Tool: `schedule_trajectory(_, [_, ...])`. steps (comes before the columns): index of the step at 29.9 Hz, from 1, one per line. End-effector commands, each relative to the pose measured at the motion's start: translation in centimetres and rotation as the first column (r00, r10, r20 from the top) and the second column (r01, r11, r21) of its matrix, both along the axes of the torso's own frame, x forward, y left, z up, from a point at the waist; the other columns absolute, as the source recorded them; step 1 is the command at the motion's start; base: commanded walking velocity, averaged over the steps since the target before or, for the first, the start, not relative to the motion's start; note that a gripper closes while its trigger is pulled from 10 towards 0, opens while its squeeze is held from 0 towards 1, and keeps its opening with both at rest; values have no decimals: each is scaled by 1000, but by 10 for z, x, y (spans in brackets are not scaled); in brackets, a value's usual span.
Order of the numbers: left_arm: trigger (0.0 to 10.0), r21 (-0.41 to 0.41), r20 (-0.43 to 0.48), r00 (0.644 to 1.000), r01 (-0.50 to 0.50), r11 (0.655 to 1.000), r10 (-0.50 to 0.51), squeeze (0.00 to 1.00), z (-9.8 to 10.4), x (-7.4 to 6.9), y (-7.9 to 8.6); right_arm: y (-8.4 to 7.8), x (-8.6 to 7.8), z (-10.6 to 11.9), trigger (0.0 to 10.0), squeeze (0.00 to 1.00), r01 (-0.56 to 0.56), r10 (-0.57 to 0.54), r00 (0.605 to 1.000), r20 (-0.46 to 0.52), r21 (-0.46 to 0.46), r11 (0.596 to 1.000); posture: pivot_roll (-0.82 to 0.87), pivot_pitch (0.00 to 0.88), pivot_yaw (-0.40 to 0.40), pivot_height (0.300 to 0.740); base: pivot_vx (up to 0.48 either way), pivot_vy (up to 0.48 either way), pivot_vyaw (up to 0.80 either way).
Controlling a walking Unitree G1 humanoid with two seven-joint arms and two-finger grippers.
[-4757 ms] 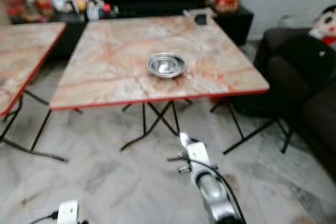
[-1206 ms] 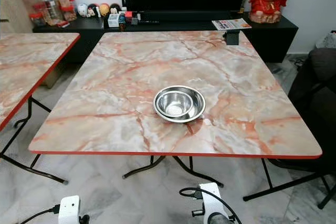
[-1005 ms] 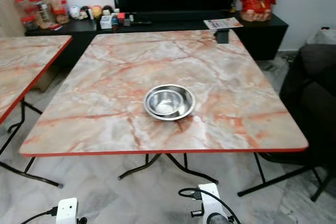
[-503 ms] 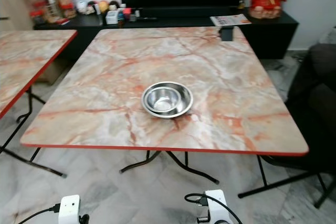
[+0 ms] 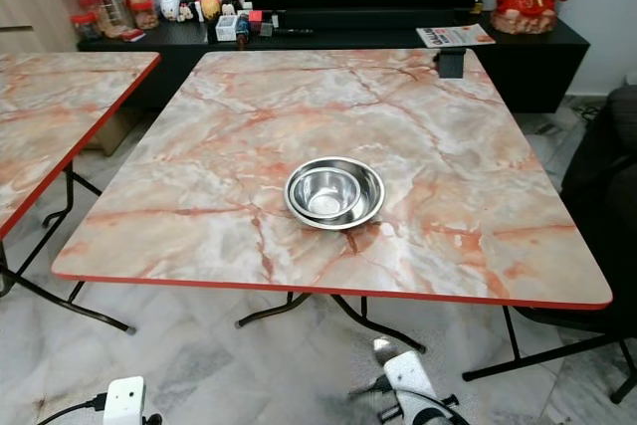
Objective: Setting the table
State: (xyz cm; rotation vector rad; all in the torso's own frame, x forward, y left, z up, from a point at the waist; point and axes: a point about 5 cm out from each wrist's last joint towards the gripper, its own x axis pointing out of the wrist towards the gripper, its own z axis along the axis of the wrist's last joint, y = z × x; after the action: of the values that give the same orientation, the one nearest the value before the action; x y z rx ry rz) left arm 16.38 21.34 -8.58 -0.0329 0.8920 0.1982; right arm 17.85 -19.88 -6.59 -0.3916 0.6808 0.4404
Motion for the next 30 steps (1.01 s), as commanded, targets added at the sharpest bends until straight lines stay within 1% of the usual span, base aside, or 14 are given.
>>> schedule_trajectory(1, [10000,-5,-24,1000,12,1000,-12,0,-2,-2,-1,18,22,20,10000,0,-175,167,978,127,54,983,-103,0,59,732,0,0,0])
schedule_trajectory(4, [10000,-8,-22,1000,14,1000,-14,0,-2,-1,-3,31,39,38,10000,0,-290,271,937,219,59,955,-104,0,57,732,0,0,0])
schedule_trajectory(5, [10000,-8,-22,1000,14,1000,-14,0,-2,-1,-3,31,39,38,10000,0,-290,271,937,219,59,955,-104,0,57,732,0,0,0])
schedule_trajectory(7, [10000,-9,-18,1000,14,1000,-14,0,-1,0,-4,40,53,52,10000,0,-344,315,909,274,65,937,-100,0,55,732,0,0,0])
schedule_trajectory(10, [10000,-11,-13,1000,8,1000,-8,0,-1,1,-4,60,72,79,10000,0,-450,393,836,384,69,890,-93,0,51,732,0,0,0])
schedule_trajectory(16, [10000,-8,-15,1000,3,1000,-3,0,-1,0,-2,84,84,105,10000,0,-539,436,771,465,111,835,-87,0,49,732,0,0,0])
schedule_trajectory(17, [10000,-7,-14,1000,0,1000,0,0,-1,0,-2,89,91,115,10000,0,-524,392,769,505,147,839,-82,0,46,732,0,0,0])
schedule_trajectory(18, [10000,-7,-14,1000,0,1000,0,0,-1,0,-2,89,91,115,10000,0,-524,392,769,505,147,839,-82,0,46,732,0,0,0])
schedule_trajectory(20, [10000,-6,-12,1000,-9,1000,9,0,-1,0,-1,93,100,133,10000,0,-488,292,776,559,240,839,-78,0,44,732,0,0,0])
schedule_trajectory(26, [10000,-10,-11,1000,-9,1000,9,0,-1,0,-2,92,115,167,10000,0,-458,138,788,600,421,783,-80,0,45,732,0,0,0])
schedule_trajectory(27, [10000,-11,-10,1000,-9,1000,9,0,-1,0,-2,92,116,169,10000,0,-458,129,789,600,434,776,-80,0,45,732,0,0,0])
schedule_trajectory(28, [10000,-13,-9,1000,-9,1000,9,0,-1,0,-3,93,115,173,10000,0,-470,135,801,583,472,746,-83,0,46,732,0,0,0])
schedule_trajectory(29, [10000,-14,-9,1000,-8,1000,8,0,-1,0,-3,96,113,171,10000,0,-496,187,800,570,454,740,-82,0,45,732,0,0,0])
schedule_trajectory(30, [10000,-14,-9,1000,-8,1000,8,0,-1,0,-3,96,113,171,10000,0,-496,187,800,570,454,740,-82,0,45,732,0,0,0])
